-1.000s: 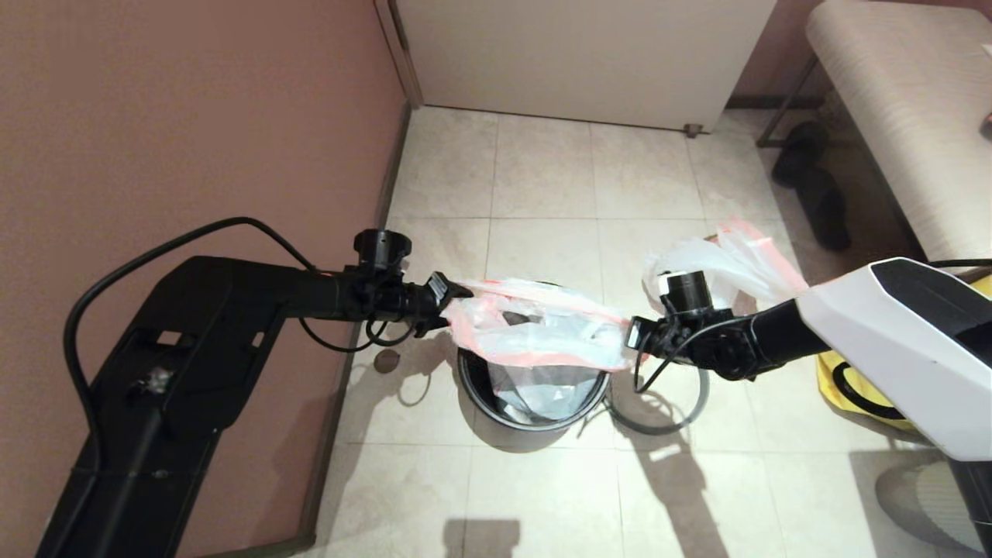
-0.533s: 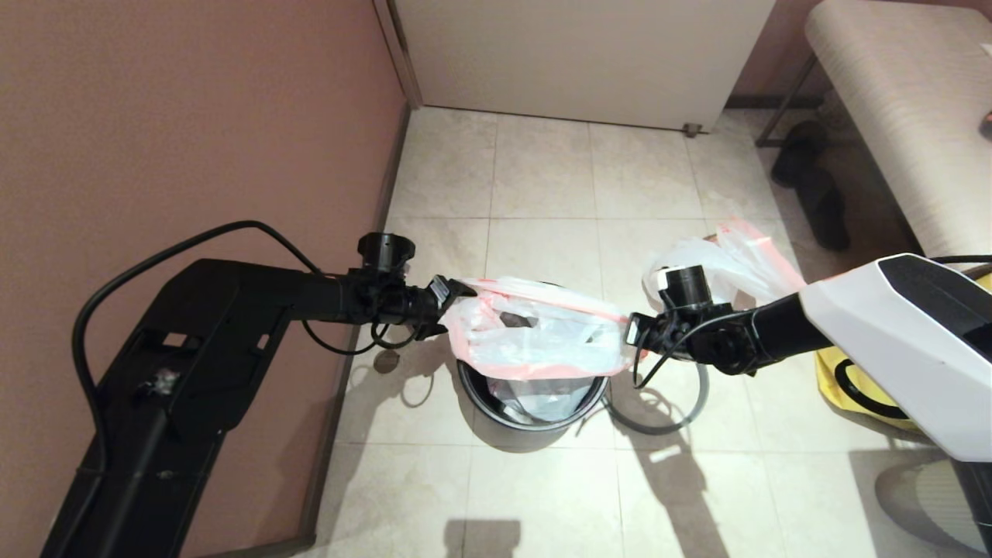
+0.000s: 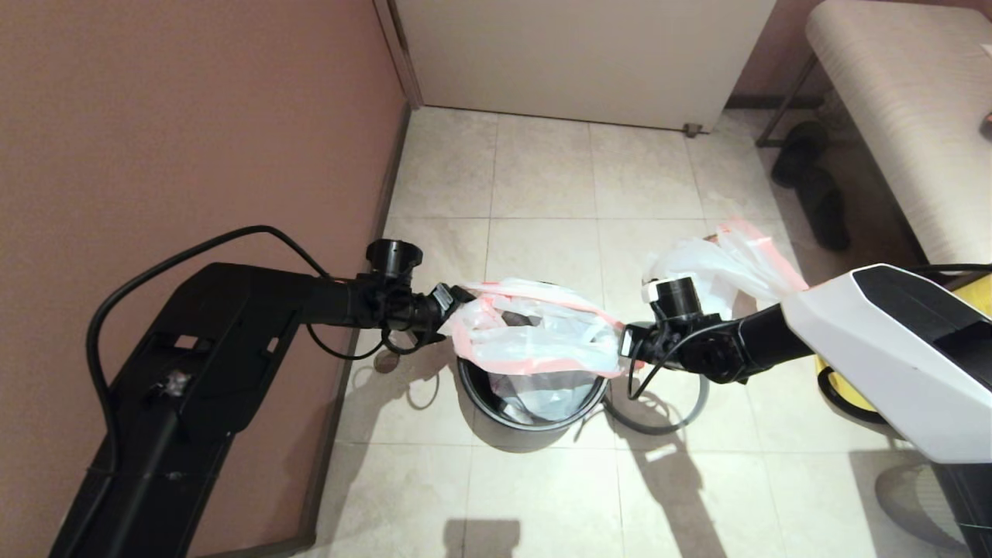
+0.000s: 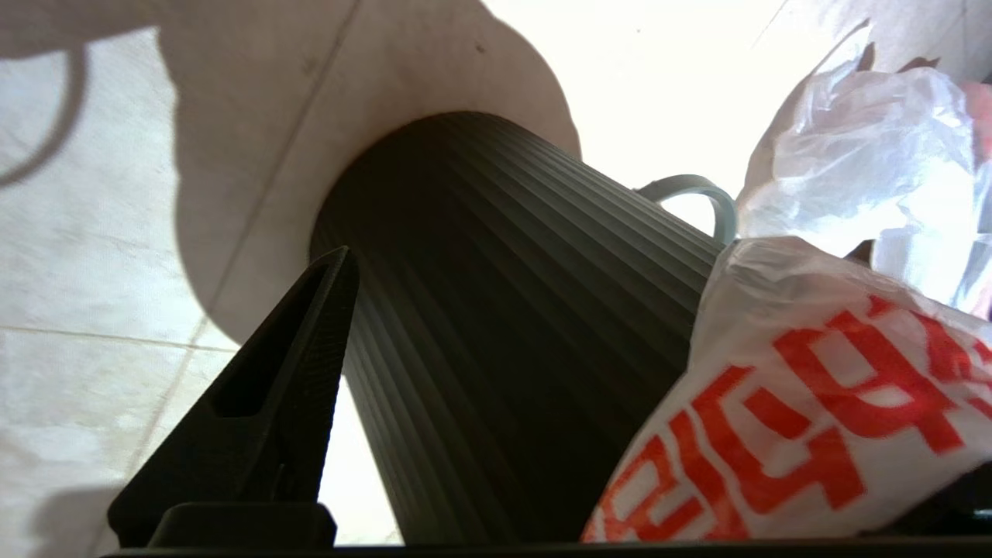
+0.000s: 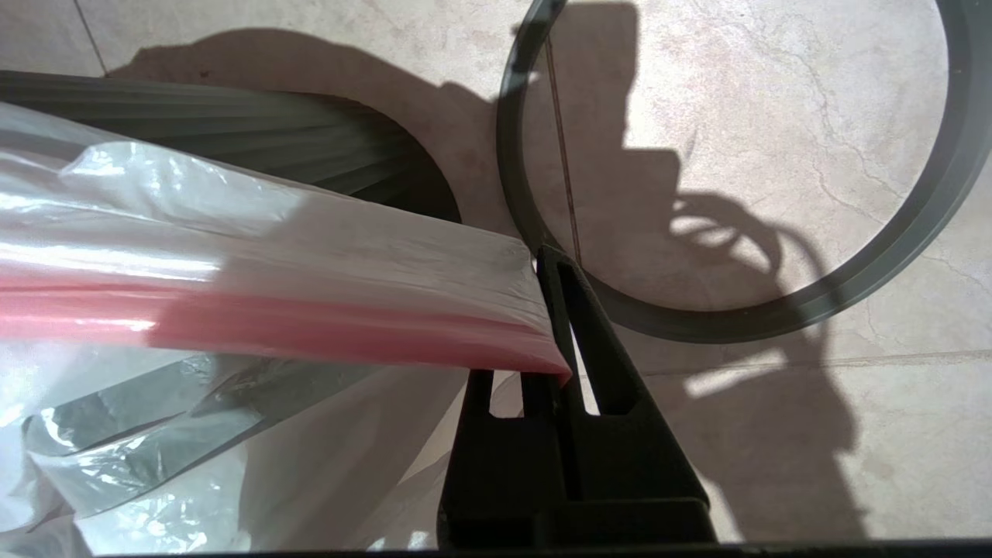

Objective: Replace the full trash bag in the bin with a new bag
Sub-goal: Put the new garbage bag on the trash can

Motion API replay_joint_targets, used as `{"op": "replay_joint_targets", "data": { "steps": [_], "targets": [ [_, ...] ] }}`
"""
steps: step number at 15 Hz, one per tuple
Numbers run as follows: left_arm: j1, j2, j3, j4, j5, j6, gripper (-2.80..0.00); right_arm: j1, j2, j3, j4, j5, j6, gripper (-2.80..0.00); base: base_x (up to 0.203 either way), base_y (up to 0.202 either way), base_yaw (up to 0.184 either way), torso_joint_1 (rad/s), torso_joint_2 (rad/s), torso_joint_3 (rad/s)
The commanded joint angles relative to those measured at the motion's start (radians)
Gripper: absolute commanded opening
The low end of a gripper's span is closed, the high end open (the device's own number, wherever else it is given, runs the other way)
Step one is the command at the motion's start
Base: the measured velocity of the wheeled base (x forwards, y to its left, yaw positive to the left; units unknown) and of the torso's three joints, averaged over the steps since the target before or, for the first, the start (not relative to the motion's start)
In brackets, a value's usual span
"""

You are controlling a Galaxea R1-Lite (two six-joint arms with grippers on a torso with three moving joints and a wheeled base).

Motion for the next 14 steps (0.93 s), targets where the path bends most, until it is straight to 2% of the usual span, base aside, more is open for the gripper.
{"op": "replay_joint_targets", "data": {
  "steps": [1, 3, 5, 6, 7, 14],
  "targets": [
    [-0.017, -0.014, 0.017, 0.001, -0.001, 0.024, 0.00, 0.005, -0.004, 0.004, -0.001, -0.001, 0.003, -2.80, 0.000, 0.000, 0.000, 0.000, 0.00, 0.000],
    [-0.035, -0.014, 0.025, 0.001, 0.052, 0.041, 0.00, 0.011, -0.009, 0.012, -0.001, -0.001, 0.003, -2.80, 0.000, 0.000, 0.000, 0.000, 0.00, 0.000],
    [-0.037, 0.008, 0.018, 0.001, 0.121, 0.090, 0.00, 0.013, -0.014, 0.015, -0.002, -0.001, 0.003, -2.80, 0.000, 0.000, 0.000, 0.000, 0.00, 0.000],
    [-0.036, 0.012, 0.015, 0.001, 0.129, 0.092, 0.00, 0.019, -0.013, 0.015, -0.002, -0.001, 0.003, -2.80, 0.000, 0.000, 0.000, 0.000, 0.00, 0.000],
    [-0.037, 0.012, 0.015, 0.001, 0.130, 0.094, -2.80, 0.023, -0.013, 0.015, -0.002, -0.001, 0.004, -2.80, 0.000, 0.000, 0.000, 0.000, 0.00, 0.000],
    [-0.041, -0.069, 0.030, 0.019, 0.130, 0.090, -2.80, 0.042, -0.058, 0.043, 0.011, -0.001, 0.004, -2.80, 0.000, 0.000, 0.000, 0.000, 0.00, 0.000]
  ]
}}
